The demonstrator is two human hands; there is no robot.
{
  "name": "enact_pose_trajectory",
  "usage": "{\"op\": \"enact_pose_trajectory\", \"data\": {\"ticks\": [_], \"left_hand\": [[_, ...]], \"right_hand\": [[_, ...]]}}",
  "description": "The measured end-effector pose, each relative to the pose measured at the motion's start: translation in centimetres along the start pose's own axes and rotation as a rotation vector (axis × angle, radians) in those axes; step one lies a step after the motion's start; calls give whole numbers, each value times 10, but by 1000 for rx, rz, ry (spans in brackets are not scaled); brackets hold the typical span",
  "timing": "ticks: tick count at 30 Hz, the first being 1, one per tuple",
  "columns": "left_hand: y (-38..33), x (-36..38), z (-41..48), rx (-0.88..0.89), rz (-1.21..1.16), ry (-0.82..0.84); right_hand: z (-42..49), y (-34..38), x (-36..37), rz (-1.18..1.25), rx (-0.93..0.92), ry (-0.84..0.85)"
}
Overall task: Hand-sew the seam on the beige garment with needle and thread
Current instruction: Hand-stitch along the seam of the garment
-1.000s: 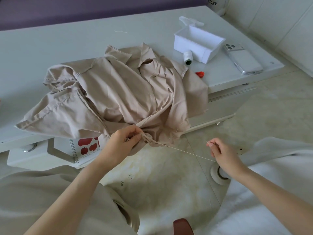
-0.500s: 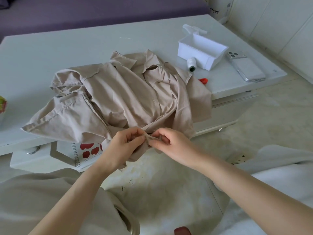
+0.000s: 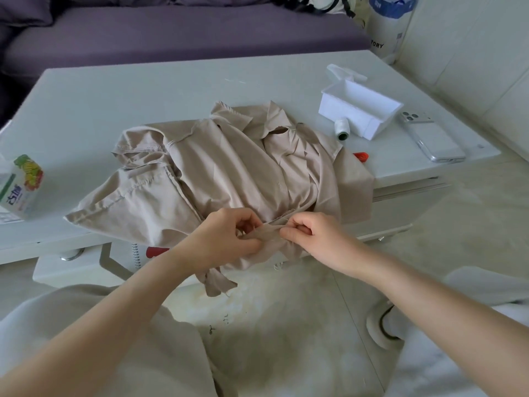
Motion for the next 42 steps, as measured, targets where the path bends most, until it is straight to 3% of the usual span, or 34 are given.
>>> {"op": "enact_pose_trajectory", "data": {"ticks": [6,18,25,36,42], "left_hand": [[1,-1,0,22,39,17],[2,2,-1,108,-93,-139],[2,5,-6,-30,-259,-107],[3,4,-5,16,-3,-249],[2,10,-7,-26,-156,-231]], "right_hand": [[0,2,-3,-27,-4,-26],[-1,-8,-14,-49,42,-131],[-3,-7,-10,8,4,-139],[-15,-3,5,-148,-111,-133],[-17,6,11,-34,-60,-123]]}}
Point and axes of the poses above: each hand's wrist, its own z-axis towards the middle knuckle, its own x-axis out of the palm, y = z × x, the point moved 5 cm from there along z, towards the middle knuckle, and after that the axes turned 1 degree about -z, right-handed, at the moved point
